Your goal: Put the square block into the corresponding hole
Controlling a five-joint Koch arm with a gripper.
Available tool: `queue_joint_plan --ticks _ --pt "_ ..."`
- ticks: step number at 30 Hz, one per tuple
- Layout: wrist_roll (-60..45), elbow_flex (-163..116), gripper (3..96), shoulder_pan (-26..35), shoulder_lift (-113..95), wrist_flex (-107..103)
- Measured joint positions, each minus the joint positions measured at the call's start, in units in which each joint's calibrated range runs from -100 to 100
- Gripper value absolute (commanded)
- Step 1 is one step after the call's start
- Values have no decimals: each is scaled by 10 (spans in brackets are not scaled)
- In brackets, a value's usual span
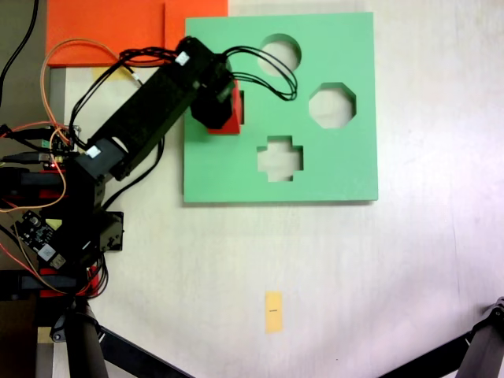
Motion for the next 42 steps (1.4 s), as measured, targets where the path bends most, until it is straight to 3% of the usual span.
queue_joint_plan --ticks 19,24,28,32,38,42 --pt "2 83 215 17 146 -9" --pt "2 99 621 18 178 -14" --pt "0 98 746 20 185 -12" --pt "-10 98 936 21 185 -12" --pt "-35 137 955 21 148 -12" --pt "-96 210 946 16 10 -12"
